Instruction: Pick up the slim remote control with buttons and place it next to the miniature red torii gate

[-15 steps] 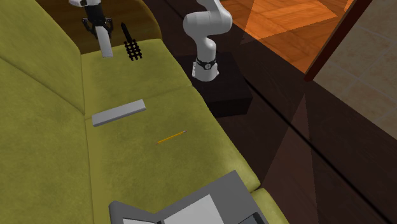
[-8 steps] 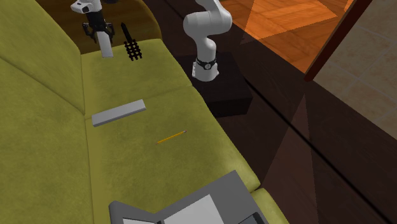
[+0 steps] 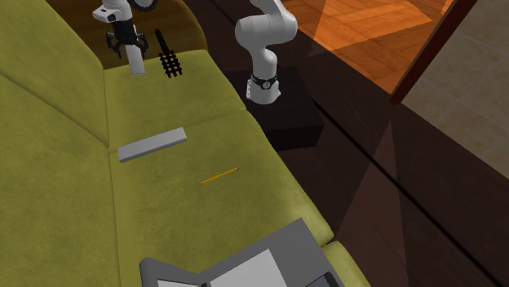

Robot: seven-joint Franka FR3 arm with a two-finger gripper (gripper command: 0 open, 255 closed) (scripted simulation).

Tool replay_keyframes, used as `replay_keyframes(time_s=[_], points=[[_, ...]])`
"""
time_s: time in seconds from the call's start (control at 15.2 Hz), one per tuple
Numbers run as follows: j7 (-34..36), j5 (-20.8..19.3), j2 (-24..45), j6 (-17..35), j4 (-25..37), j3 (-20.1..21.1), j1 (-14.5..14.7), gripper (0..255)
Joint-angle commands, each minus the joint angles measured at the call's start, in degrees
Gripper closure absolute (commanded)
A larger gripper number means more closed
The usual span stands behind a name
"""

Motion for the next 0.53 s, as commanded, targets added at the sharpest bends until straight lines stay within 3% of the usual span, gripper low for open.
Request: replay_keyframes(time_s=[0.0,0.2,0.26,0.46], points=[[-0.22,0.03,-0.43,-1.84,-0.89,-2.19,0.6,255],[-0.6,0.68,0.17,-1.47,-0.97,-2.53,0.76,255],[-0.36,0.21,-0.05,-0.95,-1.06,-3.39,1.41,0],[-0.78,0.59,0.22,-1.27,-1.45,-2.4,0.15,0]])
